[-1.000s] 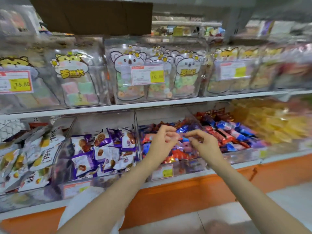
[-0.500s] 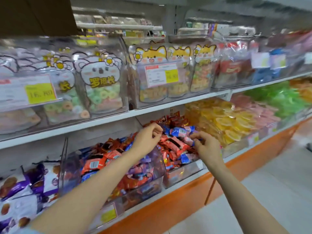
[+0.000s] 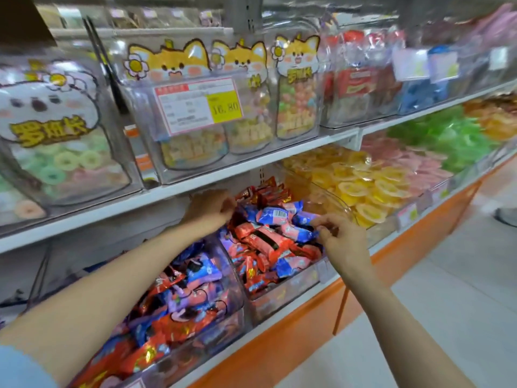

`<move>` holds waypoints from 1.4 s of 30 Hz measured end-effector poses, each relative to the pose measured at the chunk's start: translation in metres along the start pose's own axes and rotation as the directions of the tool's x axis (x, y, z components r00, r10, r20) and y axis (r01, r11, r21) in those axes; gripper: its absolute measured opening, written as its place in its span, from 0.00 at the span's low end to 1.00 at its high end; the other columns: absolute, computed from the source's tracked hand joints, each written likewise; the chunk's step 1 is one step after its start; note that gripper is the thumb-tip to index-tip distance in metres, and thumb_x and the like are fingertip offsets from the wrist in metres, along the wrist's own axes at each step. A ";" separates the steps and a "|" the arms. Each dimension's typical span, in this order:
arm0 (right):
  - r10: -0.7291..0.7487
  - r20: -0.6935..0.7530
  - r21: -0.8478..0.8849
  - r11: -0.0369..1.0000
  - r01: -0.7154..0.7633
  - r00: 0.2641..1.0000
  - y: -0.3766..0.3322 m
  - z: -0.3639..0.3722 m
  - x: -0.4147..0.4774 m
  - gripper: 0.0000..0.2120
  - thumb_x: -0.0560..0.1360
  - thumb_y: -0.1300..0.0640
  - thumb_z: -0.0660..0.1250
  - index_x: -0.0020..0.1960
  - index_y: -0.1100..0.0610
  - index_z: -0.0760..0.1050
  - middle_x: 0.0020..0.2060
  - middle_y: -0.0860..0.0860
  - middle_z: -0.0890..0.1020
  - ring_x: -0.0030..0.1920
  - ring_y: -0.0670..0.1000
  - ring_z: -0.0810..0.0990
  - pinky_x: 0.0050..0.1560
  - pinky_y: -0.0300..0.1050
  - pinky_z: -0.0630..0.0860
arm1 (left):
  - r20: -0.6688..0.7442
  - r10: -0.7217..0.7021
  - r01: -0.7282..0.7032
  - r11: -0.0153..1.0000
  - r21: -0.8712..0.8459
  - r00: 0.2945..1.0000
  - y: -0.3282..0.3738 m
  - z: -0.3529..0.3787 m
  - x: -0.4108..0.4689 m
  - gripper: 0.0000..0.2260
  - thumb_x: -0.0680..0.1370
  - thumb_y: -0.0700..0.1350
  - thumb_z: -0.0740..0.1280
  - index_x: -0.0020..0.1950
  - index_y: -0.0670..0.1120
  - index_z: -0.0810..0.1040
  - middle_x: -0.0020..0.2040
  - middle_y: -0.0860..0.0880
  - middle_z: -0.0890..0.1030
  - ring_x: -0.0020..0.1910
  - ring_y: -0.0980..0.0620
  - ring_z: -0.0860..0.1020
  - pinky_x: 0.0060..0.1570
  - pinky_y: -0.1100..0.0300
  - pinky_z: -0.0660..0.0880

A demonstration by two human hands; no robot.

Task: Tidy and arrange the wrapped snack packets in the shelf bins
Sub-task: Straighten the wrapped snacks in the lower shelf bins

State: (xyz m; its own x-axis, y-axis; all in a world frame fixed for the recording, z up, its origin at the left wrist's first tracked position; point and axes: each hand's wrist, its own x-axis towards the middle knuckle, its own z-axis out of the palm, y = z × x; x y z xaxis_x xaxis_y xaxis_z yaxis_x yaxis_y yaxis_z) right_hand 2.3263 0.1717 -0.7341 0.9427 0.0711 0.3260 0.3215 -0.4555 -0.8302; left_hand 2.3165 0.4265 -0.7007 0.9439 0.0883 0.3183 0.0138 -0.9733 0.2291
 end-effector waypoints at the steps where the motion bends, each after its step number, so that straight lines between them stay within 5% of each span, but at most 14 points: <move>1: 0.001 -0.016 0.013 1.000 -0.001 1.000 0.000 -0.002 0.001 0.12 0.74 0.67 0.63 0.43 0.52 0.79 0.39 0.45 0.78 0.42 0.48 0.76 0.40 0.39 0.66 | 0.044 0.040 -0.039 0.999 -0.025 0.998 0.009 0.004 0.006 0.06 0.74 0.42 0.66 0.50 0.47 0.78 0.52 0.46 0.80 0.53 0.45 0.77 0.49 0.57 0.71; 6: 0.021 -0.061 -0.012 1.000 -0.022 0.998 0.000 -0.008 0.002 0.12 0.75 0.66 0.62 0.44 0.52 0.79 0.37 0.46 0.79 0.38 0.52 0.78 0.40 0.46 0.72 | 0.244 0.266 -0.228 0.958 -0.174 0.933 0.048 0.024 0.027 0.20 0.73 0.48 0.71 0.62 0.45 0.74 0.60 0.45 0.74 0.58 0.49 0.72 0.56 0.57 0.69; 10: 0.076 -0.133 0.013 0.997 -0.075 0.988 0.005 -0.014 0.006 0.12 0.75 0.65 0.62 0.44 0.51 0.79 0.39 0.48 0.81 0.40 0.50 0.78 0.40 0.45 0.72 | 0.458 0.302 -0.212 0.948 -0.238 0.836 0.070 0.038 0.024 0.32 0.72 0.59 0.70 0.72 0.57 0.62 0.70 0.48 0.63 0.69 0.48 0.61 0.68 0.50 0.60; 13: 0.128 -0.151 0.039 0.992 -0.124 0.980 0.006 -0.017 0.007 0.11 0.75 0.65 0.62 0.45 0.53 0.80 0.36 0.45 0.80 0.36 0.43 0.76 0.36 0.41 0.69 | 0.541 0.322 -0.212 0.943 -0.256 0.777 0.083 0.051 0.018 0.32 0.71 0.61 0.70 0.70 0.68 0.58 0.71 0.50 0.58 0.71 0.46 0.58 0.68 0.45 0.60; 18: 0.144 -0.170 0.054 0.989 -0.136 0.975 0.007 -0.020 0.008 0.12 0.75 0.65 0.63 0.41 0.49 0.78 0.37 0.47 0.80 0.37 0.50 0.78 0.39 0.46 0.74 | 0.588 0.220 -0.252 0.967 -0.028 0.779 0.090 0.058 0.019 0.26 0.74 0.59 0.66 0.70 0.60 0.64 0.76 0.50 0.51 0.74 0.45 0.50 0.68 0.40 0.58; 22: 0.159 -0.151 0.049 0.987 -0.153 0.976 0.007 -0.019 0.007 0.12 0.74 0.65 0.64 0.40 0.49 0.78 0.36 0.47 0.80 0.39 0.53 0.79 0.43 0.48 0.75 | 0.496 0.256 -0.255 0.964 -0.071 0.830 0.081 0.049 0.022 0.22 0.75 0.54 0.67 0.68 0.59 0.67 0.71 0.51 0.62 0.72 0.49 0.59 0.65 0.48 0.64; 24: 0.176 -0.123 0.001 0.984 -0.177 0.977 0.008 -0.020 0.006 0.11 0.74 0.65 0.63 0.42 0.50 0.78 0.38 0.48 0.80 0.43 0.55 0.79 0.44 0.48 0.74 | 0.378 0.273 -0.239 0.962 -0.136 0.884 0.072 0.043 0.023 0.17 0.76 0.51 0.66 0.65 0.57 0.71 0.61 0.52 0.69 0.65 0.51 0.67 0.55 0.59 0.67; 27: 0.194 -0.059 -0.207 0.957 -0.202 0.979 0.013 -0.019 0.003 0.13 0.73 0.63 0.63 0.53 0.52 0.79 0.47 0.50 0.82 0.50 0.56 0.79 0.47 0.48 0.74 | 0.294 0.250 -0.179 0.952 -0.247 0.923 0.055 0.038 0.024 0.14 0.76 0.48 0.68 0.61 0.54 0.75 0.55 0.49 0.76 0.53 0.48 0.74 0.44 0.59 0.66; 32: 0.283 0.100 -0.412 0.884 -0.219 0.954 0.015 -0.014 0.000 0.18 0.74 0.53 0.67 0.63 0.48 0.72 0.55 0.53 0.79 0.56 0.58 0.76 0.45 0.45 0.70 | 0.103 0.169 -0.112 0.902 -0.417 0.980 0.045 0.023 0.027 0.14 0.74 0.41 0.69 0.59 0.48 0.77 0.56 0.53 0.76 0.50 0.56 0.74 0.41 0.74 0.66; 35: 0.294 0.166 -0.382 0.899 -0.213 0.941 0.015 -0.012 0.000 0.17 0.74 0.52 0.67 0.63 0.48 0.74 0.55 0.53 0.78 0.56 0.56 0.76 0.49 0.46 0.71 | 0.050 0.045 -0.024 0.933 -0.360 0.998 0.035 0.022 0.033 0.14 0.74 0.45 0.69 0.59 0.54 0.76 0.59 0.50 0.77 0.52 0.51 0.77 0.45 0.60 0.72; 38: 0.273 0.155 -0.340 0.917 -0.208 0.950 0.013 -0.012 0.001 0.14 0.74 0.57 0.67 0.60 0.50 0.79 0.52 0.53 0.79 0.53 0.56 0.77 0.46 0.44 0.70 | 0.039 -0.144 0.149 0.969 -0.196 0.989 0.026 0.025 0.034 0.15 0.75 0.47 0.67 0.61 0.56 0.74 0.64 0.48 0.73 0.56 0.47 0.76 0.48 0.57 0.73; 42: 0.229 0.066 -0.307 0.931 -0.199 0.971 0.014 -0.009 0.002 0.15 0.72 0.66 0.65 0.55 0.53 0.82 0.53 0.55 0.80 0.49 0.56 0.77 0.42 0.41 0.66 | 0.072 -0.237 0.232 0.970 0.069 0.969 0.029 0.025 0.028 0.17 0.75 0.47 0.65 0.64 0.53 0.73 0.68 0.44 0.63 0.69 0.42 0.63 0.62 0.52 0.67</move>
State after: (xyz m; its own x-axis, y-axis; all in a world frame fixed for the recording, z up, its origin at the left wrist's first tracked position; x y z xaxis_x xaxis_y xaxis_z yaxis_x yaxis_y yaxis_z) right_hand 2.3322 0.1576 -0.7412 0.9951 0.0230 0.0963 0.0840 -0.7106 -0.6985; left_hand 2.3518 0.3960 -0.7080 0.9350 0.3009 0.1878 0.2552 -0.9384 0.2328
